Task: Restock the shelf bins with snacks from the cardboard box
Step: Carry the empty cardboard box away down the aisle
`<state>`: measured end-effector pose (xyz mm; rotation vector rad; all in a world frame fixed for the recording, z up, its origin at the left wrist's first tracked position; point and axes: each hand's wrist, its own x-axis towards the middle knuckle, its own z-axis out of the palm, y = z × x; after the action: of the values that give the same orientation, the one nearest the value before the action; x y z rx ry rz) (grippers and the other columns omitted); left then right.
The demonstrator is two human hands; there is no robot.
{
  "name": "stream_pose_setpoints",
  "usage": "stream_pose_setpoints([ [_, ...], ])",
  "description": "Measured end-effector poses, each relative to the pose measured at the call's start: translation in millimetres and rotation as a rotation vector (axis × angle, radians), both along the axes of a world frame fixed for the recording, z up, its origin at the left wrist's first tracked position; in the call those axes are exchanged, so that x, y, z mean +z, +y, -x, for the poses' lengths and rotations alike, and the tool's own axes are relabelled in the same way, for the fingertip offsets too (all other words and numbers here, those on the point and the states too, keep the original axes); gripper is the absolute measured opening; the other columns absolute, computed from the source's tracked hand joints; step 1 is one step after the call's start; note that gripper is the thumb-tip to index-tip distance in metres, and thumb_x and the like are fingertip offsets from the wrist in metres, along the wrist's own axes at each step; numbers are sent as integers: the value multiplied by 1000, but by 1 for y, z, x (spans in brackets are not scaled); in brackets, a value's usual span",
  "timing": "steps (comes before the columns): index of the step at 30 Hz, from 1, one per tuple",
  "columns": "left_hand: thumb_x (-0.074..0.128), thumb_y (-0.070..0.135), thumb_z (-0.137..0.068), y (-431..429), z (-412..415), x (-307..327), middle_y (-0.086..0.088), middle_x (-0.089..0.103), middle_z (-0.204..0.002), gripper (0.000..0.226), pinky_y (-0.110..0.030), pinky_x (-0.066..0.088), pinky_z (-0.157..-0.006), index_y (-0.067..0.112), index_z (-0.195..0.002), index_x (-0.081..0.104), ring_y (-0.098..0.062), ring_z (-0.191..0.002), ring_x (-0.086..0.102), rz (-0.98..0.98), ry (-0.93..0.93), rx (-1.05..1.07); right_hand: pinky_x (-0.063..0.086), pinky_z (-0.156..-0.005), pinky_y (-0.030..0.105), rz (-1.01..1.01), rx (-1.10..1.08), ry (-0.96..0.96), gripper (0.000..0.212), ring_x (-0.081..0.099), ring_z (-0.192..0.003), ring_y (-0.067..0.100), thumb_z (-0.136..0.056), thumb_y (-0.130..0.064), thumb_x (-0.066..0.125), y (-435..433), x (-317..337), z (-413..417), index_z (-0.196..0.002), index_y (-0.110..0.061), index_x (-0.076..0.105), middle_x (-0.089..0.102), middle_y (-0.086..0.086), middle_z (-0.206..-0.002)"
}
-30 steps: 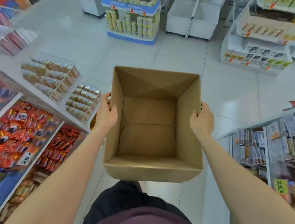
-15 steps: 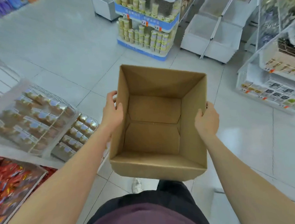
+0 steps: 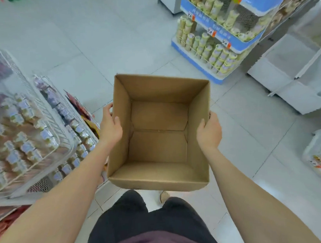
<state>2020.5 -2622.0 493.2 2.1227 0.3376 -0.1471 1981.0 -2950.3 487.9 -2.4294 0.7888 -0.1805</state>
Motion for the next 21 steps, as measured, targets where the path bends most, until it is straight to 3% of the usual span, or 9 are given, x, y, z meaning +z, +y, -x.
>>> stream_pose_setpoints([
  [3,36,8,-110,6,-37,-19,17,46,-102,50,-42,49,-83,24,-156,24,-2,-81,51,-48,14,119,53,-92,44,20,108,38,41,62,-119,30,-106,-17,48,13,-15,-75,-147,-13,47,59,6,-141],
  [5,35,8,-110,14,-57,-35,16,48,-119,52,-40,47,-92,23,-158,22,-6,-95,55,-70,24,189,51,-90,42,44,190,62,41,62,-119,31,-107,-16,47,26,-29,-118,-147,-10,46,59,8,-140],
  [7,36,9,-110,25,-77,-58,3,48,-145,55,-43,46,-101,23,-160,20,-21,-123,55,-85,61,255,49,-91,42,60,262,92,41,61,-120,32,-107,-15,47,39,-47,-160,-148,-9,46,59,10,-140],
  [8,36,11,-110,31,-86,-75,-6,50,-146,55,-46,49,-96,25,-160,19,-29,-123,58,-96,91,288,49,-91,42,68,288,106,41,61,-120,32,-107,-15,47,45,-59,-177,-148,-9,46,59,10,-140],
  [10,37,13,-110,40,-105,-110,-16,58,-125,54,-47,51,-80,31,-157,20,-39,-104,63,-104,142,339,49,-89,41,73,328,113,40,62,-119,32,-107,-16,48,55,-88,-212,-147,-11,47,61,8,-138],
  [14,37,12,-110,49,-138,-178,-19,55,-145,56,-47,46,-103,31,-159,19,-40,-128,56,-69,255,427,45,-83,38,54,365,149,40,62,-114,31,-106,-16,49,76,-158,-268,-146,-14,48,62,8,-132],
  [18,38,13,-108,56,-166,-258,-19,54,-148,58,-62,45,-109,33,-159,17,-44,-130,55,-47,296,493,39,-79,34,8,382,224,45,61,-103,30,-102,-12,51,92,-237,-314,-147,-17,47,62,8,-123],
  [21,41,8,-108,57,-184,-316,-7,54,-151,62,-50,45,-112,36,-159,20,-33,-131,57,-56,333,553,39,-78,33,-30,404,299,56,53,-92,24,-95,-3,48,104,-302,-342,-149,-17,45,61,8,-121],
])
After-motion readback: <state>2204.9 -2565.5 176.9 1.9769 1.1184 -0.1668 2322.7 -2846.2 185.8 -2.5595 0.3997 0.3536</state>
